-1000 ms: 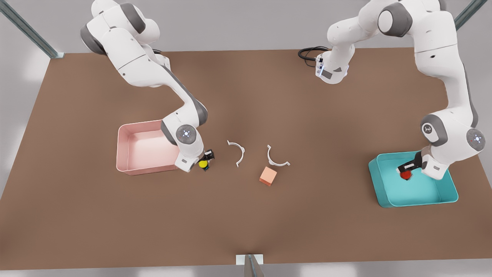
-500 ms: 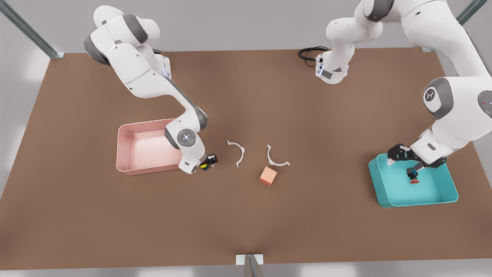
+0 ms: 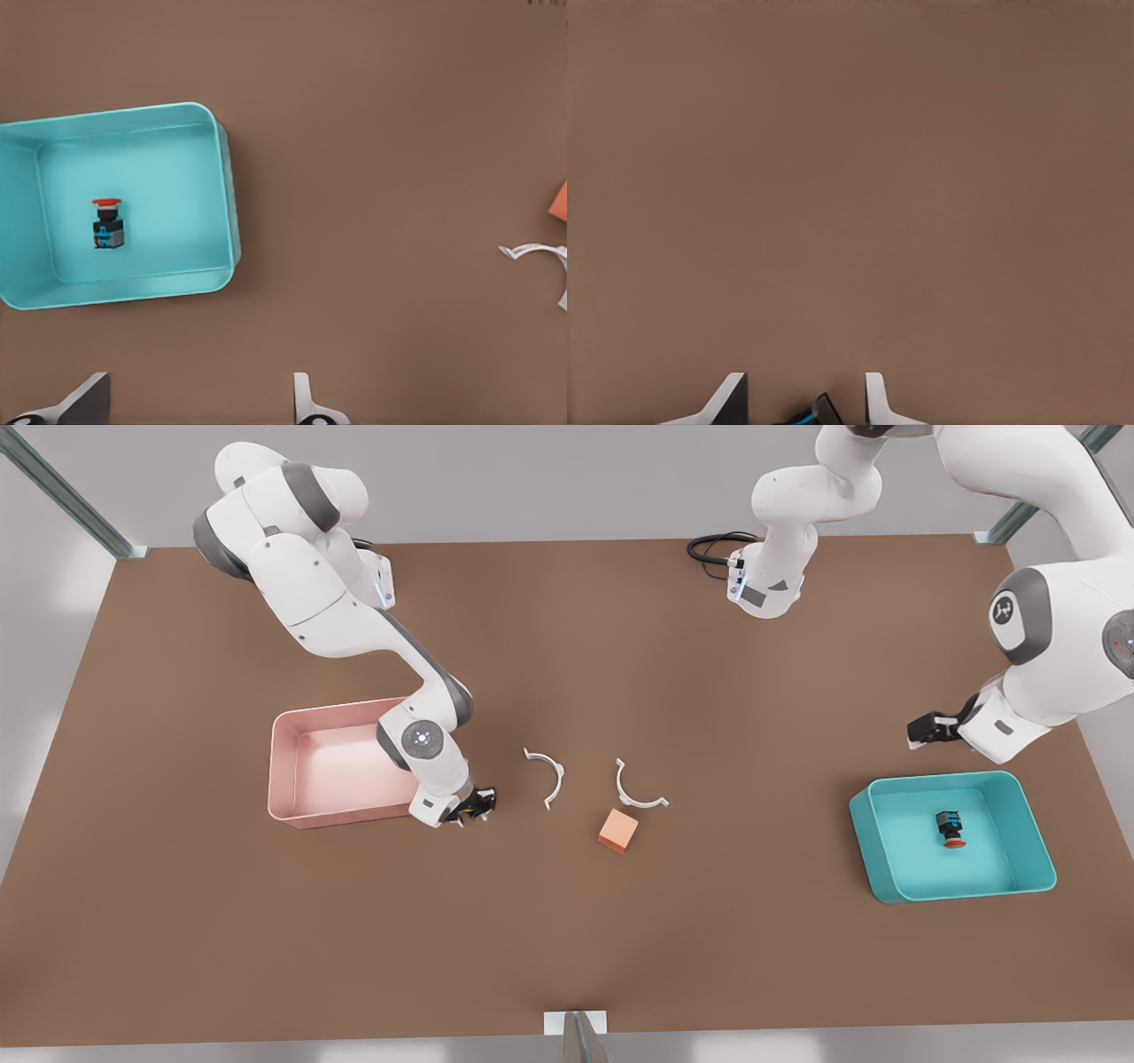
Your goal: Place the red button in the blue storage box with the left arm, and place the yellow button in the pink storage box with the right arm
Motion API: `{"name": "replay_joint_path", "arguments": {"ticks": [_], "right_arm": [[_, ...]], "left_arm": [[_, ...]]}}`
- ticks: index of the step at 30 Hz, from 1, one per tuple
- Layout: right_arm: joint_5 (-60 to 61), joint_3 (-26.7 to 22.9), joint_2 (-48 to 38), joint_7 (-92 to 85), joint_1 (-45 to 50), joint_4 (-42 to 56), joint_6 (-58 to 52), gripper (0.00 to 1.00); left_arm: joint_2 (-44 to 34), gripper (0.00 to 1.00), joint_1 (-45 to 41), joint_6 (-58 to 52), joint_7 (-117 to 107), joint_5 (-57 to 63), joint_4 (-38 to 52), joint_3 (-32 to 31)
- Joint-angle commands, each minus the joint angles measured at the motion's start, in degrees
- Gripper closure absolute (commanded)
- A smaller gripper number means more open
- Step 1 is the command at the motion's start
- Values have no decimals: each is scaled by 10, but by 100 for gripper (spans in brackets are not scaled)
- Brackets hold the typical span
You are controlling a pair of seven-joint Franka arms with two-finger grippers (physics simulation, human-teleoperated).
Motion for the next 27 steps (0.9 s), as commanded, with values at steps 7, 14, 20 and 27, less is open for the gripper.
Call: {"name": "replay_joint_path", "arguments": {"ticks": [7,14,20,27], "right_arm": [[0,1,-18,4,-10,9,1,40],[0,2,-16,11,-4,-5,1,21],[-38,2,-16,8,-4,-30,1,11],[-49,2,-14,10,-4,-31,3,51]], "left_arm": [[3,0,-2,-1,-62,2,0,0],[6,0,-2,3,-62,2,2,0],[7,0,-4,4,-62,2,2,0],[9,0,-4,14,-61,2,3,0]]}}
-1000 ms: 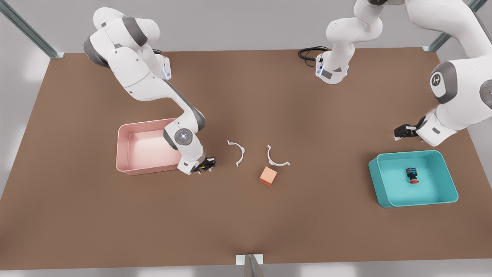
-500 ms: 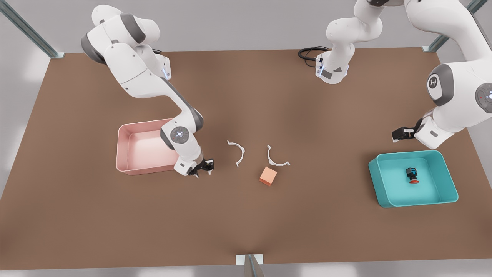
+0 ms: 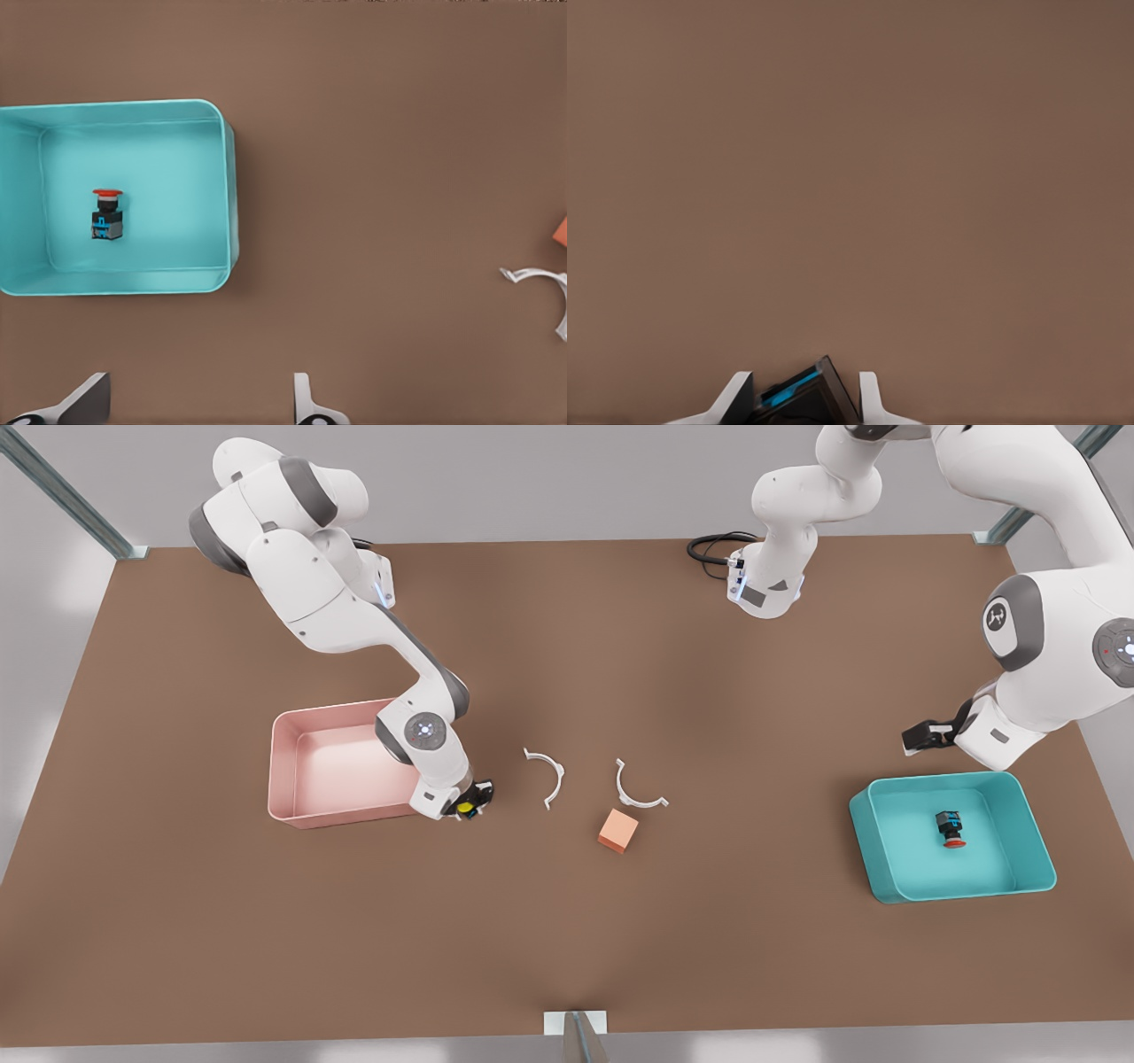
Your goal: Place the red button in the blue storage box with the left arm, and place the yellow button in the pink storage box with the right arm
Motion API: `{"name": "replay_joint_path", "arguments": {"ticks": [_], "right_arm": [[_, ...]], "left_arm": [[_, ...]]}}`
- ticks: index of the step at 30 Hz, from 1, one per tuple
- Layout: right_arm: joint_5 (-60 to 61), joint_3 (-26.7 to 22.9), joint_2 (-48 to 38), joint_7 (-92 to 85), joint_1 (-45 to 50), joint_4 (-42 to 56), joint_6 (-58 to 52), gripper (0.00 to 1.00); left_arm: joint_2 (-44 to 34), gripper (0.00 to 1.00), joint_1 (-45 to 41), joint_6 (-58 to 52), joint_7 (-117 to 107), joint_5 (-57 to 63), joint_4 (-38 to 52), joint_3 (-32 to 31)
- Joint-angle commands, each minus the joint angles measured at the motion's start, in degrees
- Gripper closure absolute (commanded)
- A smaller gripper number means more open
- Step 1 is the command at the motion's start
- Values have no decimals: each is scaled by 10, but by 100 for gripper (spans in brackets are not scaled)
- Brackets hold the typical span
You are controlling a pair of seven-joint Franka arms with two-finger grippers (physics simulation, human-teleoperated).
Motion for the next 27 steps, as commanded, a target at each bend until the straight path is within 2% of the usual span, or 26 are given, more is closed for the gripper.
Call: {"name": "replay_joint_path", "arguments": {"ticks": [1,5,12,17,20,22,23,25,26,27], "right_arm": [[-4,0,1,2,0,0,2,54],[-4,1,1,3,0,5,0,57],[-3,6,-14,3,-3,28,-19,57],[-2,6,-50,3,-8,30,-55,57],[-2,18,-107,-2,-43,-1,-87,57],[-3,160,-121,-34,-217,-38,-90,57],[-5,201,-142,-37,-275,-65,-90,57],[-17,207,-194,-37,-304,-125,-86,57],[-17,236,-214,-38,-342,-149,-83,57],[-17,291,-238,-39,-408,-176,-84,58]], "left_arm": [[1,0,0,16,-13,1,1,0],[8,0,-7,19,-20,5,14,-1],[8,0,-9,18,-30,3,14,-1],[8,0,-9,18,-28,3,14,-1],[8,0,-8,19,-28,3,14,-1],[8,0,-8,19,-28,3,14,-1],[8,0,-8,19,-28,3,14,-1],[8,0,-8,19,-28,3,14,-1],[8,0,-9,19,-28,3,14,-1],[8,0,-9,19,-28,3,14,-1]]}}
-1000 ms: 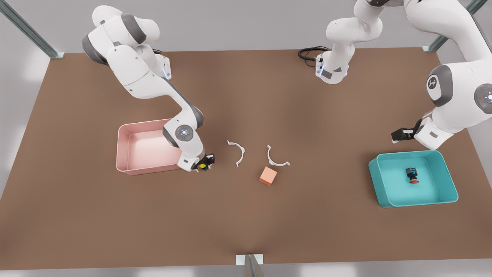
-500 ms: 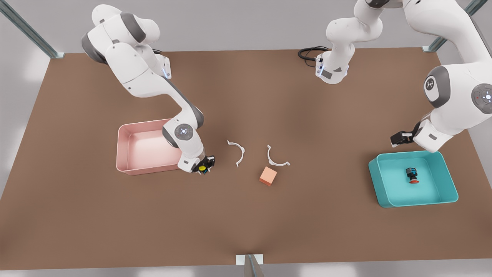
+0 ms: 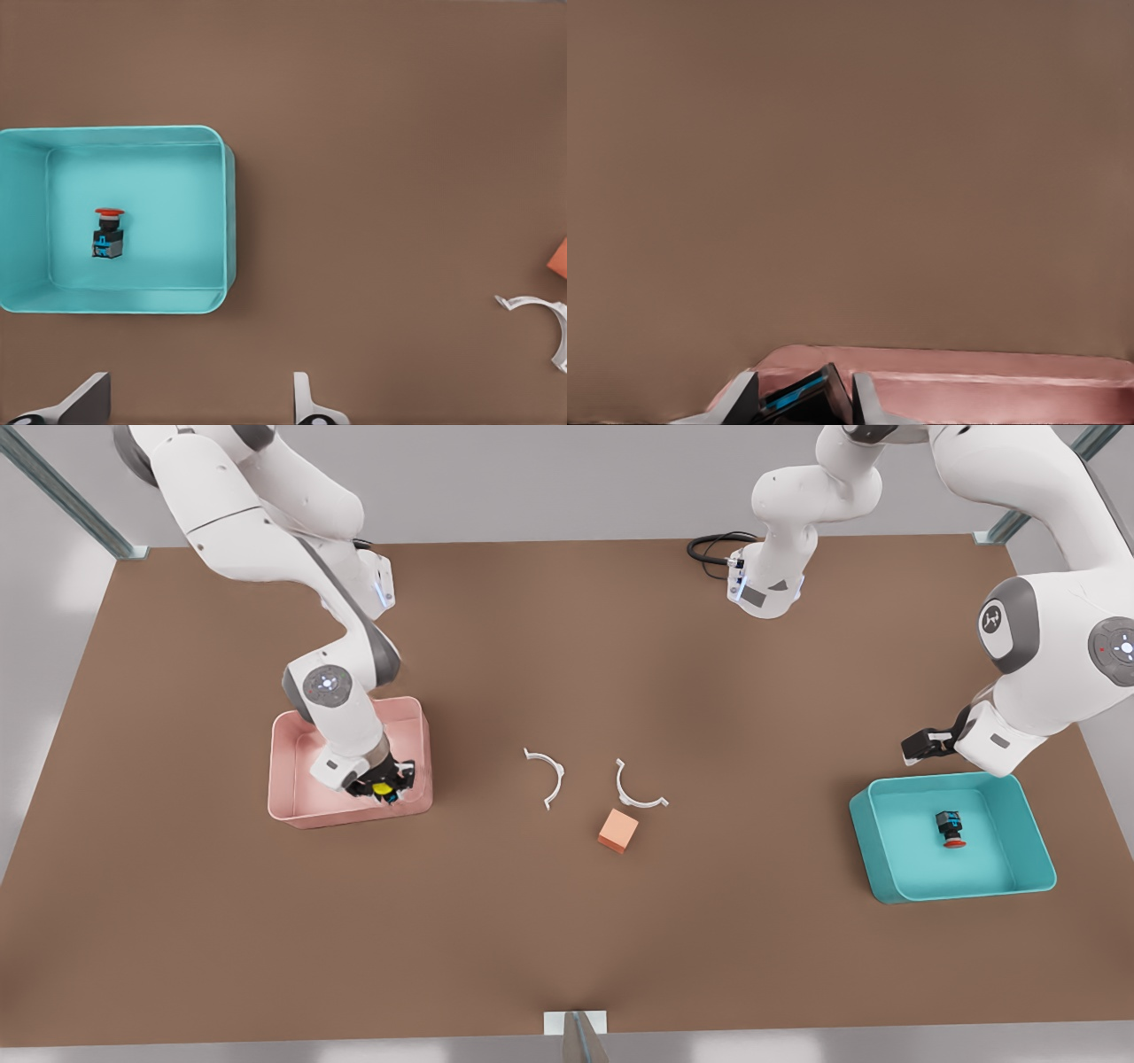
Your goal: Place the red button in the blue storage box with the left arm, and place the yellow button in the pink storage box with the right arm
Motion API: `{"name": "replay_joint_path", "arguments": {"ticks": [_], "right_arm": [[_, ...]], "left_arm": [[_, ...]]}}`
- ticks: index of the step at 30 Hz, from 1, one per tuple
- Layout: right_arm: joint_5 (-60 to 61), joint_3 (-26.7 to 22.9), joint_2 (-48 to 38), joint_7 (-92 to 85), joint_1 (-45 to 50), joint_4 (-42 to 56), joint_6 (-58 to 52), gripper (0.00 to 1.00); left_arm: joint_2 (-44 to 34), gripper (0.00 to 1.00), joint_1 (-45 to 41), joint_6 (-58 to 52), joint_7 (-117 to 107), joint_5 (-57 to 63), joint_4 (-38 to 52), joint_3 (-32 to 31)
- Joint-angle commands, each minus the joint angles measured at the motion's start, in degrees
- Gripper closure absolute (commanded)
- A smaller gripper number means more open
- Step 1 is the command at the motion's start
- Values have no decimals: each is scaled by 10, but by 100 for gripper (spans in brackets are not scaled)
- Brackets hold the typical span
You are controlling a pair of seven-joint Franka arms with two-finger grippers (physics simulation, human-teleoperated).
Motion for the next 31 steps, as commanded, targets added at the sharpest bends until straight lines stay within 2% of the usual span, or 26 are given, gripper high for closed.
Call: {"name": "replay_joint_path", "arguments": {"ticks": [1,2,3,4,5,6,9,10,11,14,15,16,17,18,19,31], "right_arm": [[-10,103,-28,-12,-116,-37,-14,58],[-10,153,-27,-23,-180,-57,-12,57],[-10,153,-28,-25,-182,-68,-16,55],[-10,153,-28,-24,-183,-69,-19,44],[-10,154,-28,-24,-182,-68,-35,25],[-10,157,-28,-23,-183,-68,-39,0],[-10,154,-21,-35,-182,-31,-52,0],[-10,153,4,-43,-181,37,-106,0],[-10,156,24,-68,-176,136,-210,0],[35,180,27,-101,-169,360,-400,0],[61,181,22,-135,-174,369,-415,0],[74,87,-6,-152,-96,382,-435,0],[171,-169,-62,-177,96,399,-454,0],[219,-391,-92,-233,269,389,-480,0],[223,-481,-89,-235,349,391,-497,0],[226,-469,-84,-233,356,403,-500,0]], "left_arm": [[-1,0,0,0,-7,0,1,0],[-1,0,-1,0,-7,0,1,0],[-1,0,-1,0,-7,0,1,0],[-1,0,-1,0,-7,0,1,0],[-1,0,-1,0,-7,0,1,0],[-1,0,-2,0,-7,2,1,0],[1,0,-2,2,23,0,5,-1],[1,0,-2,2,36,0,9,-1],[1,0,-2,2,33,-1,9,-1],[4,0,-2,8,32,3,9,-1],[6,0,-2,10,31,2,9,-1],[13,0,-3,10,20,0,22,-2],[20,0,-7,9,10,0,33,-2],[20,0,-7,8,10,0,33,-2],[20,0,-7,7,10,0,33,-2],[20,0,-7,4,10,0,33,-2]]}}
